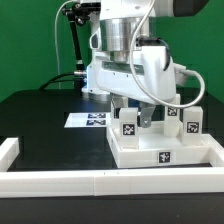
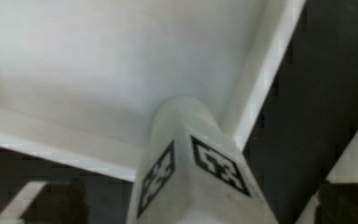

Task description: Assemble square table

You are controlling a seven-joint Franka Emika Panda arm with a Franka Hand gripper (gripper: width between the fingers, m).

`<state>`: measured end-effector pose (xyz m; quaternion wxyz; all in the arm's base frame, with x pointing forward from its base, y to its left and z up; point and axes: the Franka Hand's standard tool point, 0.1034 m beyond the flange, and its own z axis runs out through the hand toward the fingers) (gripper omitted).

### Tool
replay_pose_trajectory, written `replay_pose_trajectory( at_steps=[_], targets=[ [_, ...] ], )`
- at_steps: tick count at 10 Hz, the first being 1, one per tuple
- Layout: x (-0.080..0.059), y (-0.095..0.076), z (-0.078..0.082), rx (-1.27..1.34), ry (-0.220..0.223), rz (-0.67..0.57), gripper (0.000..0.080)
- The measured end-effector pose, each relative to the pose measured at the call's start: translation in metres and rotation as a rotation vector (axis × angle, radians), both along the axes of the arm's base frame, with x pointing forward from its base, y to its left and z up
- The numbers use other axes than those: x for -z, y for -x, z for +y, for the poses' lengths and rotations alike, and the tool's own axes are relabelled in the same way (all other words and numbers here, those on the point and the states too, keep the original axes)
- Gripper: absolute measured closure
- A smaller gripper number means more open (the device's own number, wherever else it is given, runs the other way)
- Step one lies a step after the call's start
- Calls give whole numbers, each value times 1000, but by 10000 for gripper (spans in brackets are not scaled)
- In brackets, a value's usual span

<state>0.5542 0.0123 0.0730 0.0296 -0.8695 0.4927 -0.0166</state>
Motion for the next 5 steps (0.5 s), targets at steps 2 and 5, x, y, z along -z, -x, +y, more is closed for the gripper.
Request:
replay_pose_trajectory(
  at_steps=[2, 5],
  targets=[
    [0, 0, 3, -137, 8, -3, 151],
    [0, 0, 5, -379, 26, -9, 151]
  ],
)
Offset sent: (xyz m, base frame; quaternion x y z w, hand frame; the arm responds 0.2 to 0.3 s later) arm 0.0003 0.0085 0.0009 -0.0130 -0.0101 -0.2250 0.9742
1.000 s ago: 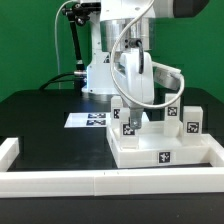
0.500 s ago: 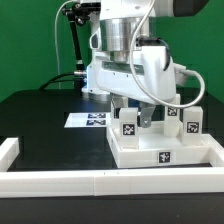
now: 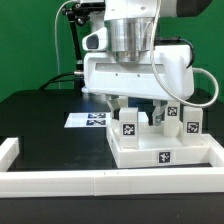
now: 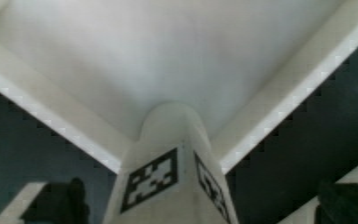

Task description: Assemble square table

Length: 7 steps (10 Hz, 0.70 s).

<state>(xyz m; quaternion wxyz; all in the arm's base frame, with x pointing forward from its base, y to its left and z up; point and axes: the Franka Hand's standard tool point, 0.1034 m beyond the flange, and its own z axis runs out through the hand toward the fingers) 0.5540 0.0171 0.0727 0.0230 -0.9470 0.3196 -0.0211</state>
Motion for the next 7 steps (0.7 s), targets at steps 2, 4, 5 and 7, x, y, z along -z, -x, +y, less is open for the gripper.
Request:
replay_pose_trajectory(
  at_steps=[2, 4, 5, 7],
  targets=[
    [0, 0, -6, -160, 9, -5, 151],
    [0, 0, -11, -297, 18, -9, 151],
    [0, 0, -11, -356, 21, -11, 151],
    [0, -1, -12, -456, 28, -15, 167]
  ],
)
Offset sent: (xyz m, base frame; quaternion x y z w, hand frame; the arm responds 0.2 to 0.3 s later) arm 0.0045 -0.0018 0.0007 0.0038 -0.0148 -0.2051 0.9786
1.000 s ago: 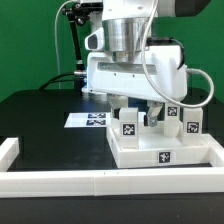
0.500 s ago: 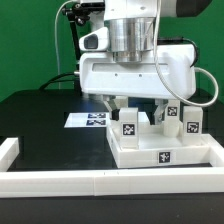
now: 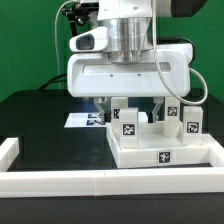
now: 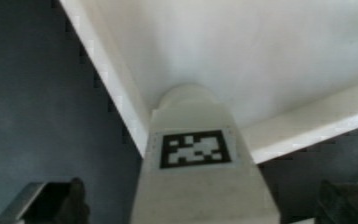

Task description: Assemble square table

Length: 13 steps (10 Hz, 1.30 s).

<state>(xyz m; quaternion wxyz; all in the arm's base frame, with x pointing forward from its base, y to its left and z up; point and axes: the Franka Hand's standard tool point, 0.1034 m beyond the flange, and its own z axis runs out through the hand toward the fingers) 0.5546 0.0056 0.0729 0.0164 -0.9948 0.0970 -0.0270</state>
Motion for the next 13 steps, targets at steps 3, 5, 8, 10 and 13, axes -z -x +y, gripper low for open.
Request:
replay_pose_trajectory(
  at_steps=[3, 5, 8, 10, 13],
  targets=[
    [0, 0, 0, -8, 0, 0, 515],
    [0, 0, 0, -7, 0, 0, 510],
    [0, 0, 0, 83, -6, 2, 510],
    [1, 1, 0, 268, -17, 5, 510],
    [1, 1, 0, 557, -38, 13, 509]
  ],
)
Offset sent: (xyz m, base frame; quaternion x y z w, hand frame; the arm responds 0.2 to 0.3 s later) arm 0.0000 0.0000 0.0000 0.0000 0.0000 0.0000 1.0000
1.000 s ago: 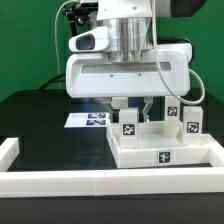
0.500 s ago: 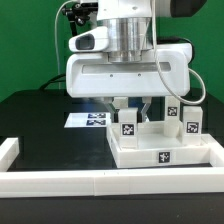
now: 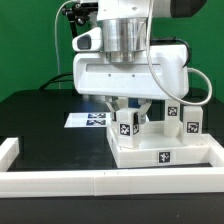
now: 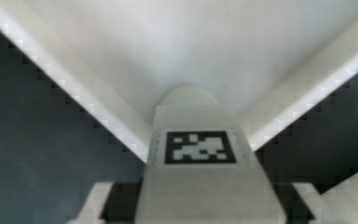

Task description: Assemble square table

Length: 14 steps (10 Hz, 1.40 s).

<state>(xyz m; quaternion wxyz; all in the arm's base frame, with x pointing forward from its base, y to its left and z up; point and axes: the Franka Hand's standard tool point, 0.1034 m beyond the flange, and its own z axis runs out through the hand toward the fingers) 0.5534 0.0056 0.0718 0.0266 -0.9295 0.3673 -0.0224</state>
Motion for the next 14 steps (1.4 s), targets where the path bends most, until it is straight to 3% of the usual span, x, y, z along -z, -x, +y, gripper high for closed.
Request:
replay_pose_trajectory(
  at_steps=[7, 11, 12, 13, 14],
  targets=[
    [0, 0, 1, 584, -53, 19, 508],
    [1, 0, 1, 623, -56, 20, 496],
    [1, 0, 1, 597, -55, 19, 323],
    [1, 1, 1, 566, -52, 18, 323],
    [1, 1, 0, 491, -47, 15, 190]
  ],
)
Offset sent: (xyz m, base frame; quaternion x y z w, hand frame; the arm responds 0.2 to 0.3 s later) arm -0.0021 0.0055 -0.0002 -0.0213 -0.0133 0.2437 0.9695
